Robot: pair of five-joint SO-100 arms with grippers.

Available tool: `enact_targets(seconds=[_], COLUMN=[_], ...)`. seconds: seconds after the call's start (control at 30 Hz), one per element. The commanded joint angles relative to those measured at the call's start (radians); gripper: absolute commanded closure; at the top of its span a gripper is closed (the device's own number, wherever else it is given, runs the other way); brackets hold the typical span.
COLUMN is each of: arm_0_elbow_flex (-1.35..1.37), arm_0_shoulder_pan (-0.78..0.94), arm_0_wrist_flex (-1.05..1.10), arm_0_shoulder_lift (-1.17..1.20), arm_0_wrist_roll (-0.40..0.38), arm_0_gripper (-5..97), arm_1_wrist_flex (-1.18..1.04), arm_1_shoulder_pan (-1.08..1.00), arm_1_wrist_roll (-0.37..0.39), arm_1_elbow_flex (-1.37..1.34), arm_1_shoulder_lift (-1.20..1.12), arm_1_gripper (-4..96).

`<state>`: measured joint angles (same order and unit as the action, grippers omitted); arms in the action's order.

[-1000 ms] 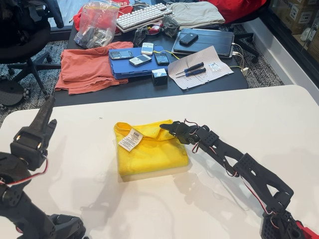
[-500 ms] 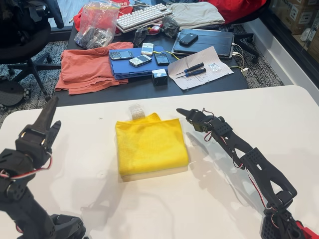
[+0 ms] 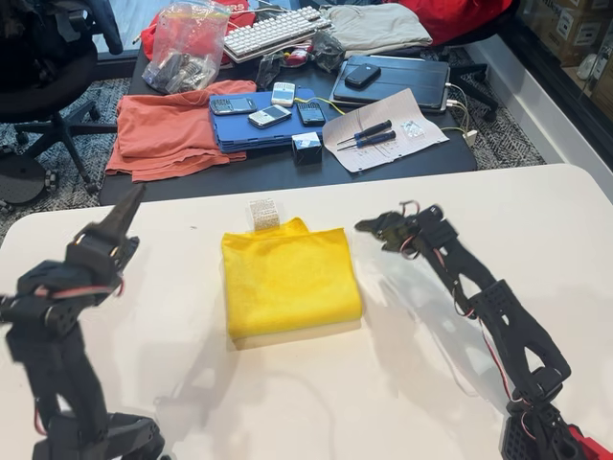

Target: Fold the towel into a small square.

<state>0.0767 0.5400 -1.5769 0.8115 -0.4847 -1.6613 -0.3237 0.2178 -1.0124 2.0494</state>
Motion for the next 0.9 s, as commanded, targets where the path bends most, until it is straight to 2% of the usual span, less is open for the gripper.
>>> enact_targets(seconds=[0.0,0.17,0.43,0.67,0.87], arm_0_elbow_flex=[-0.037,-0.035,-0.034,-0.034,-0.034], arm_0_shoulder_pan=[-0.002,-0.106,-0.426,-0.502,-0.488], arm_0_wrist_flex=[-0.101,-0.272,-0.273,-0.272,-0.272], arm_0_shoulder_lift=[0.164,0.460,0.887,1.123,1.226], arm_0_wrist_roll=[0.000,-0.012,0.002,0.189,0.192], arm_0_gripper=[60,60,60,59,59], arm_1_wrist_flex=[0.008,0.051,0.097,0.100,0.098], arm_1_shoulder_pan=[-0.006,-0.008,0.006,0.140,0.155], arm_1_wrist_roll=[0.002,0.002,0.003,0.002,-0.009], arm_1_elbow_flex=[0.009,0.117,0.413,0.696,0.917], arm_1_shoulder_lift=[-0.026,-0.081,-0.083,-0.071,-0.071], arm_1_gripper=[48.1,48.1,48.1,48.1,48.1])
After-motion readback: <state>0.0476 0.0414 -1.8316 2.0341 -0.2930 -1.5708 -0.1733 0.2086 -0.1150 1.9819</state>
